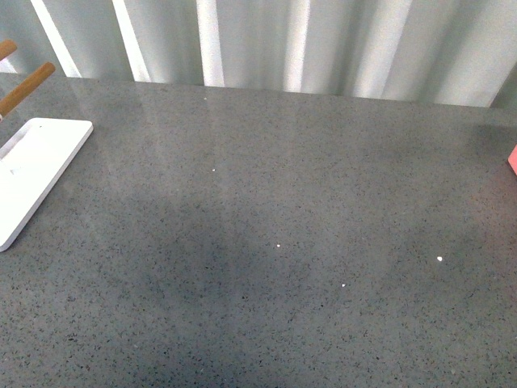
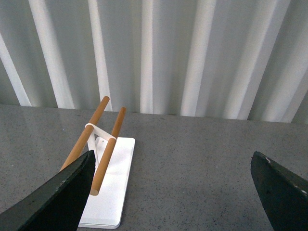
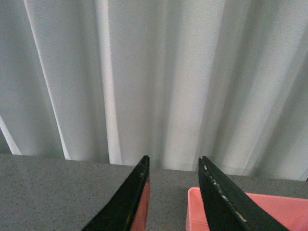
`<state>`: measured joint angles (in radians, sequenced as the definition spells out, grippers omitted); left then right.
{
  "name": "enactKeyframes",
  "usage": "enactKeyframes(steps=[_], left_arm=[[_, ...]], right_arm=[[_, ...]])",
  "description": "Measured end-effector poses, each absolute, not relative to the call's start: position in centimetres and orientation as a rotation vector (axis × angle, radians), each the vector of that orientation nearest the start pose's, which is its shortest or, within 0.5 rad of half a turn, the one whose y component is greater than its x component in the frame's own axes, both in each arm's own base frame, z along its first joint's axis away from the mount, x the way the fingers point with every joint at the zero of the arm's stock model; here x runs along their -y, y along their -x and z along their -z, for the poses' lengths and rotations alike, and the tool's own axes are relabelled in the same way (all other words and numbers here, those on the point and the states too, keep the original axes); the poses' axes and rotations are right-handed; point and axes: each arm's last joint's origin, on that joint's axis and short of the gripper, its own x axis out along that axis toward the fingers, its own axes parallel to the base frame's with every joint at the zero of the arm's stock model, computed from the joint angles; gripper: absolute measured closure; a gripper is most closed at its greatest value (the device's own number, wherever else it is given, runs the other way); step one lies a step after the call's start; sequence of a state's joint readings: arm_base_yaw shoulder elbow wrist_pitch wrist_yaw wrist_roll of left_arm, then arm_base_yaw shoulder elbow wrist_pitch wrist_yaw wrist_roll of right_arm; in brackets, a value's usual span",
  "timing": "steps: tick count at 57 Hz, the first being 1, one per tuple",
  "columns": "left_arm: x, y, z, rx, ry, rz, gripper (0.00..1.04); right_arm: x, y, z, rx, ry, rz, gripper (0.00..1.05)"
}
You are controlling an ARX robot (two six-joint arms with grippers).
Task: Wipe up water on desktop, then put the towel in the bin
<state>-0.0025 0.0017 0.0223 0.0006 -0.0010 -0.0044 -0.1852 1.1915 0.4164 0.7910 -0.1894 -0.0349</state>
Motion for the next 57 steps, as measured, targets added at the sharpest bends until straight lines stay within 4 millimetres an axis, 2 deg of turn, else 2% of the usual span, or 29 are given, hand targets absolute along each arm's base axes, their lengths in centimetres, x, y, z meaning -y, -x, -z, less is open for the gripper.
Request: enactKeyframes(steps=[7, 11, 26, 35, 57], left_arm=[[0.0, -9.6, -17.1, 0.021, 0.004, 0.002, 0.07], [0.0, -9.6, -17.1, 0.021, 0.004, 0.002, 0.07], [0.0, -9.6, -17.1, 0.021, 0.004, 0.002, 0.07], [0.0, -9.6, -17.1, 0.021, 0.004, 0.003, 0.07], [0.0, -9.6, -17.1, 0.022, 0.004, 0.002, 0.07]], right_arm=[[2.6, -20.9, -20.0, -0.021, 0.024, 0.0, 1.02], [2.0, -19.5, -19.5, -0.011, 0.024, -0.003, 1.02], [1.1, -17.0, -18.3, -0.013, 0.024, 0.0, 1.02], [0.0, -15.8, -17.8, -0.011, 0.025, -0.016, 1.02], [0.0, -13.9, -17.0, 0.007, 0.025, -0.01, 1.02]])
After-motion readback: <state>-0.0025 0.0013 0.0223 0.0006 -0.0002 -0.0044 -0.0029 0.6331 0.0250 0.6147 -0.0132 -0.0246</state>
